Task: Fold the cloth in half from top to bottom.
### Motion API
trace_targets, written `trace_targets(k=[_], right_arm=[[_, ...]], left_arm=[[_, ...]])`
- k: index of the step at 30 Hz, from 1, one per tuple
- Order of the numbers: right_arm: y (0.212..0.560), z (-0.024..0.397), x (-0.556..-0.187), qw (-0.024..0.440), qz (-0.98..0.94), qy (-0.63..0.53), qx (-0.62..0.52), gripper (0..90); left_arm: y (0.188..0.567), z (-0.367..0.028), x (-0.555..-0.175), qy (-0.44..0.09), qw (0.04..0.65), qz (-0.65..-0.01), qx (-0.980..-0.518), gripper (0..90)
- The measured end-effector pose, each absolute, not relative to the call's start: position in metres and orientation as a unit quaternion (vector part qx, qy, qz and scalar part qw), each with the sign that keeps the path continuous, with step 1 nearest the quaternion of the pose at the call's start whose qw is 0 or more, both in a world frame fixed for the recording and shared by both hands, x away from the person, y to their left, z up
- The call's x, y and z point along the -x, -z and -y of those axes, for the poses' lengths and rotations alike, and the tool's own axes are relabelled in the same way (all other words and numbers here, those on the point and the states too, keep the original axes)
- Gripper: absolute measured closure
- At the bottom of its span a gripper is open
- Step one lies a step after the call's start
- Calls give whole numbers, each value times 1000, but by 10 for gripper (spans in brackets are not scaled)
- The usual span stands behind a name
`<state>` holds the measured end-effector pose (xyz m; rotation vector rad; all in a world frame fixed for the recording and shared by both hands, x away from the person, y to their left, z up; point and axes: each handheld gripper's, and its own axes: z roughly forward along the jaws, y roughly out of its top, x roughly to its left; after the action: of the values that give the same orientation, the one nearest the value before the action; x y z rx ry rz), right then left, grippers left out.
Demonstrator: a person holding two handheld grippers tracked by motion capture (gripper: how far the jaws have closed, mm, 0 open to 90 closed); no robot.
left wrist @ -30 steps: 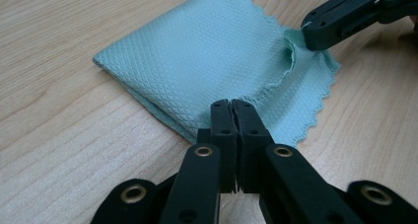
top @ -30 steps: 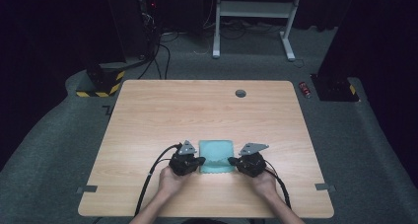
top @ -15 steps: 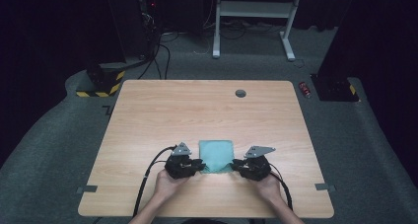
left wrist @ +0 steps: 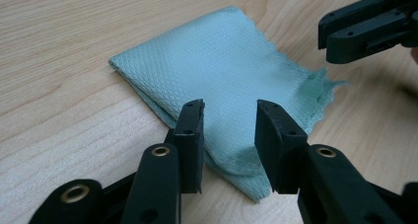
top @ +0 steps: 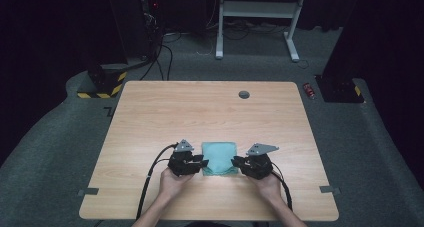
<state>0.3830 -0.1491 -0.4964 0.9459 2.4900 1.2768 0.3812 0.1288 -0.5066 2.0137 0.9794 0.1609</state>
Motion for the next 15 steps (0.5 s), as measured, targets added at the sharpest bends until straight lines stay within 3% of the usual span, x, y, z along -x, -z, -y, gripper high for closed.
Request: trace_targets(k=[15], right_arm=[[516, 147, -376, 88, -872, -373, -303, 751]], left_arm=[[517, -131, -362, -56, 398, -379, -834, 584]])
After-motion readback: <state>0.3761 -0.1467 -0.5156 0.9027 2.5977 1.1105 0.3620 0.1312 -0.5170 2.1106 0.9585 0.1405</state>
